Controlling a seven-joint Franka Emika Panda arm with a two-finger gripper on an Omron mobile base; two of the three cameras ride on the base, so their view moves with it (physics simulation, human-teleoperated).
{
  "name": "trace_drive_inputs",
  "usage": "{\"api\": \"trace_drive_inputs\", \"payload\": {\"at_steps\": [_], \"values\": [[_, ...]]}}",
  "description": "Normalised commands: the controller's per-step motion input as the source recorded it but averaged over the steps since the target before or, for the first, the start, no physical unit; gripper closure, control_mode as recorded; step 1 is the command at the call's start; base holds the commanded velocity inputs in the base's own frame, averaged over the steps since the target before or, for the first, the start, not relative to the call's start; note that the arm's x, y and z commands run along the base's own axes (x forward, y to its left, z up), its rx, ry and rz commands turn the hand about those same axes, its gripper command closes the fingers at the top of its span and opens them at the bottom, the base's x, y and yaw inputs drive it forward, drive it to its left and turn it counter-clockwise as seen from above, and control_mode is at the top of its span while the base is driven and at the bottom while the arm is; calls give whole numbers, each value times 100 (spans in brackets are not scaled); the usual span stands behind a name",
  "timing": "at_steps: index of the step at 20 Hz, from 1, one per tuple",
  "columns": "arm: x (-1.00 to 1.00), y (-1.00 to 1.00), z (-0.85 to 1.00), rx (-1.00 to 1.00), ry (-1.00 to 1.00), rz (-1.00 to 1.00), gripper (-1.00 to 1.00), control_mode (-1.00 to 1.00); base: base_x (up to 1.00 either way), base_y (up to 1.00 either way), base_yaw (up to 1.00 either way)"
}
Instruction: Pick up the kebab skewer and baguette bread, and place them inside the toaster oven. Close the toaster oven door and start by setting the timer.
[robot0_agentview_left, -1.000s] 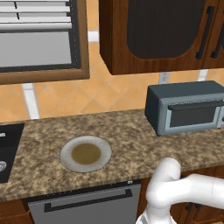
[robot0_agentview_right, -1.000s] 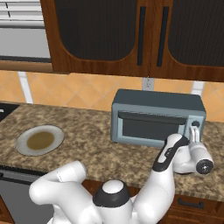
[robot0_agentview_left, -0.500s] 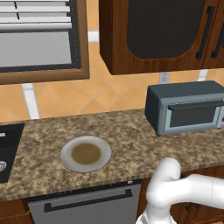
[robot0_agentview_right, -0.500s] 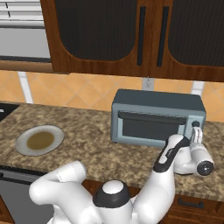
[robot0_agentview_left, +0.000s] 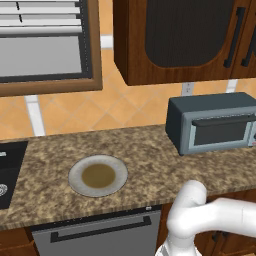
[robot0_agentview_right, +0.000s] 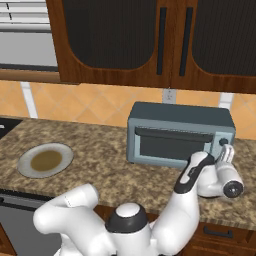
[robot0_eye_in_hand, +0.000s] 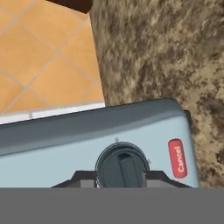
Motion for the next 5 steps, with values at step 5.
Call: {"api": "trace_drive_inputs", "payload": {"at_steps": [5], "values": [[8, 33, 0, 18, 0, -11, 100, -100, 0, 0, 0]]}}
